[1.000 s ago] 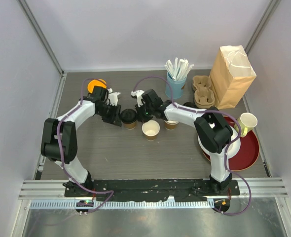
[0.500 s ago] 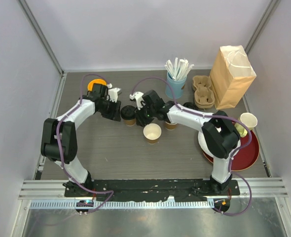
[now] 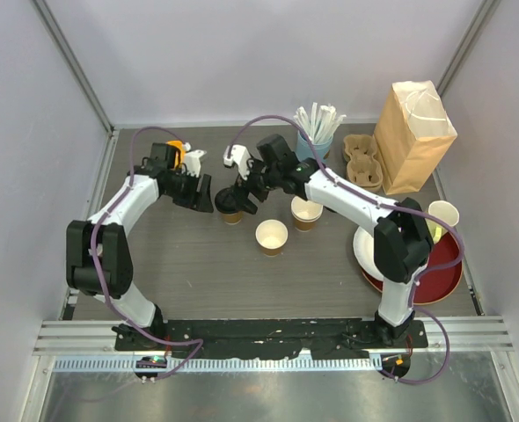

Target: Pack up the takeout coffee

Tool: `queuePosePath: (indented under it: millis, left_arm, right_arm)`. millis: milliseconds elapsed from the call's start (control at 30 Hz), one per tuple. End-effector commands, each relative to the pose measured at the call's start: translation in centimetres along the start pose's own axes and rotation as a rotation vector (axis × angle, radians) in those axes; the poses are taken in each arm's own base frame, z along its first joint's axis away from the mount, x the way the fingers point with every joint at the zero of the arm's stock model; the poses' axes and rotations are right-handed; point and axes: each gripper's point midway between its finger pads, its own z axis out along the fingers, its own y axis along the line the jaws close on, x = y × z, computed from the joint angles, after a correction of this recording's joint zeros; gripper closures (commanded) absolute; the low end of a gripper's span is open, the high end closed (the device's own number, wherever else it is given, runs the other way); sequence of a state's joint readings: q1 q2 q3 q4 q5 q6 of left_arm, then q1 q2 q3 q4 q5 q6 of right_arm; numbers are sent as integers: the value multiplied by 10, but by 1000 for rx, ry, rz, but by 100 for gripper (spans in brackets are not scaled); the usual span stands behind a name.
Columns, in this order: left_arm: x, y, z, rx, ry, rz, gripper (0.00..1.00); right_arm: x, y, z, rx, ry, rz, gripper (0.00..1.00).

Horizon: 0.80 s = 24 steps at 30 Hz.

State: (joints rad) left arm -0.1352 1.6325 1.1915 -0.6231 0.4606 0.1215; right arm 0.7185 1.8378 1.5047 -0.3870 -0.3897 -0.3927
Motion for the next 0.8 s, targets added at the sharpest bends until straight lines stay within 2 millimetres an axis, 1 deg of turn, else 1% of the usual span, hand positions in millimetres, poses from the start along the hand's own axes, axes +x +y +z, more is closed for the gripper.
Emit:
queuePosePath:
  millis: [0, 33, 67, 133, 167, 200, 267, 300, 367, 400, 600, 700, 767]
  left_arm:
    - [-23, -12, -19, 57, -64, -4, 35]
    - [-24, -11, -18, 58, -65, -10, 35]
    - [-25, -11, -18, 56, -67, -10, 35]
    - [-28, -11, -18, 60, -74, -12, 35]
    - [-29, -12, -18, 61, -76, -18, 35]
    - [-31, -12, -18, 65, -79, -16, 34]
    - [-34, -13, -19, 71, -85, -19, 34]
    - [-34, -14, -19, 73, -85, -20, 35]
    - [-36, -15, -20, 76, -91, -19, 35]
    - [-37, -15, -20, 78, -92, -21, 35]
    - [-36, -16, -20, 81, -90, -22, 35]
    - [-37, -16, -21, 81, -95, -24, 35]
    - [-39, -16, -21, 80, -102, -22, 35]
  right_arm:
    - [-54, -14, 7, -25, -121, -144, 12]
    - [-54, -16, 13, -32, -116, -145, 12]
    - [-59, -21, 20, -34, -120, -151, 12]
    - [-58, -21, 27, -58, -109, -148, 12]
    - [-67, -23, 28, -61, -124, -156, 12]
    - [-60, -23, 37, -79, -104, -145, 12]
    - [-64, -24, 40, -87, -111, -151, 12]
    - [-58, -23, 46, -97, -96, -148, 12]
    - [-56, -23, 48, -108, -91, -158, 11]
    - [-51, -22, 52, -113, -79, -153, 11]
    - [-43, -16, 53, -152, -59, -136, 11]
    - [-47, -23, 51, -122, -61, -119, 11]
    - [-56, -28, 47, -97, -73, -104, 11]
